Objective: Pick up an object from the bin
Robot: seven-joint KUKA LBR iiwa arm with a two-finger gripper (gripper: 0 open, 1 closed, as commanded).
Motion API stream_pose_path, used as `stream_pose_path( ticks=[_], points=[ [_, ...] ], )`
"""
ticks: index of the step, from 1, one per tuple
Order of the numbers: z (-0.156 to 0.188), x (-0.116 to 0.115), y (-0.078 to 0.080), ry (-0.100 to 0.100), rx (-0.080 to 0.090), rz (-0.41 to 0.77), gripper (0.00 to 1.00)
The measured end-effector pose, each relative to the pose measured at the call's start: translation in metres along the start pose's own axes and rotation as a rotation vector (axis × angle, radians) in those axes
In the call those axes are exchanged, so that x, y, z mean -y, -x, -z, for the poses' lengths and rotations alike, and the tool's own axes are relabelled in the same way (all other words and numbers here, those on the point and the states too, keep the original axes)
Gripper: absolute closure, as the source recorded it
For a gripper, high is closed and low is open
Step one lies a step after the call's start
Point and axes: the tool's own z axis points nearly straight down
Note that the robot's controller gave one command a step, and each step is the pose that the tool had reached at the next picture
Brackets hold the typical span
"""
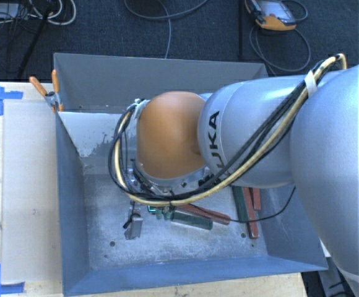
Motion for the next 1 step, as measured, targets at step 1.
stream_pose_path(
  ticks=[1],
  points=[
    [-0.0794, 0.0559, 0.0363, -0.001, 0.001, 0.055, 0.00]
  ],
)
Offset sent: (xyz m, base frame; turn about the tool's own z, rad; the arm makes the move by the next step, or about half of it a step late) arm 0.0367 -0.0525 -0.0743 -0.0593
